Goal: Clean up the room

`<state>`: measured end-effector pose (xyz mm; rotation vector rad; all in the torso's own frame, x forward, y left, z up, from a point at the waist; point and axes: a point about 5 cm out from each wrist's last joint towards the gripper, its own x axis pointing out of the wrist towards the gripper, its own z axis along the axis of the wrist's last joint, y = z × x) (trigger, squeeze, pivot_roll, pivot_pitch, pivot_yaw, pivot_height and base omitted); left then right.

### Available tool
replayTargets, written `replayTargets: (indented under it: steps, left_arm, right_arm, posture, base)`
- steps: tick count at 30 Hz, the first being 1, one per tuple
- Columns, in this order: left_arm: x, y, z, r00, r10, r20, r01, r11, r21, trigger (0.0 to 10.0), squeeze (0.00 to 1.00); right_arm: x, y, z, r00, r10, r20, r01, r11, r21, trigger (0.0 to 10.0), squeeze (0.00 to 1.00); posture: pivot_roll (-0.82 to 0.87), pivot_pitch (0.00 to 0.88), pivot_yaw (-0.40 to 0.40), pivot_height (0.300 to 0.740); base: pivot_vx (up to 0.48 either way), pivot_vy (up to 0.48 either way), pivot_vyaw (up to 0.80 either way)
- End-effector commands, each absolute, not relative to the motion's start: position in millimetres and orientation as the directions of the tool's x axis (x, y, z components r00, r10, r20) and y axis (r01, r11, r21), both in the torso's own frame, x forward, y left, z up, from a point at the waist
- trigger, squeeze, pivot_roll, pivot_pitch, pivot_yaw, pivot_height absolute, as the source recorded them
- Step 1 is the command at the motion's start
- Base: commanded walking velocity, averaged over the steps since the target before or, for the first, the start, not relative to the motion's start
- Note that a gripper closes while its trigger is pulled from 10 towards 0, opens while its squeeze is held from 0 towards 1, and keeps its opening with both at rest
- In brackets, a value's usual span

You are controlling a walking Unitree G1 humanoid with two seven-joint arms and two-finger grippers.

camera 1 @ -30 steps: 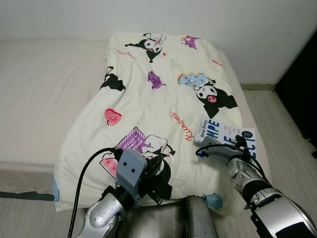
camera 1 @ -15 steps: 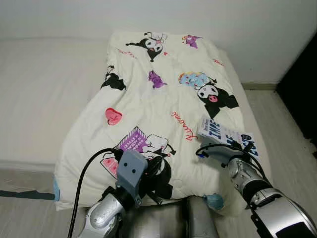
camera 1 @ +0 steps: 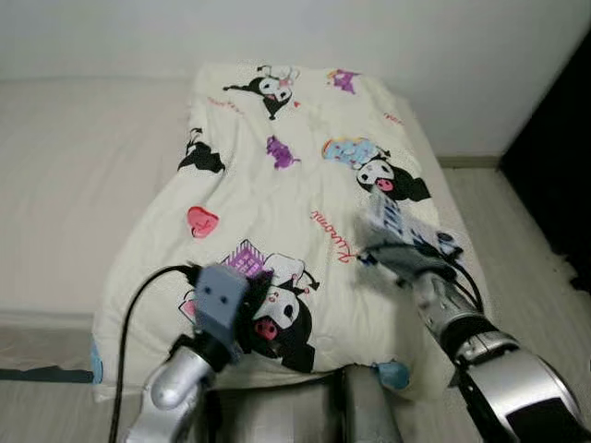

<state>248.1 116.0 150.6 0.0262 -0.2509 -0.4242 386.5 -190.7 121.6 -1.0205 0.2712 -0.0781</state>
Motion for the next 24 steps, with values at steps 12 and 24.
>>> replayTargets:
  steps: [12,24]
  left_arm:
    - [260,160,132,0.984,-0.092,0.153,0.096,0.995,-0.013,10.0,0.0]
    - [262,185,119,0.988,0.132,0.085,-0.133,0.991,-0.001,10.0,0.0]
  right_arm:
    - [393,-118,185,0.988,0.152,0.0,-0.131,0.849,-0.512,10.0,0.0]
    - [349,-87,153,0.891,0.454,0.026,-0.455,0.89,0.045,10.0,0.0]
  posture:
    - [-0.09,0.037,-0.013,0.592]
    - [-0.09,0.033,-0.001,0.592]
  base:
    - [0.0,0.0,0.0]
    - [0.0,0.0,0.0]
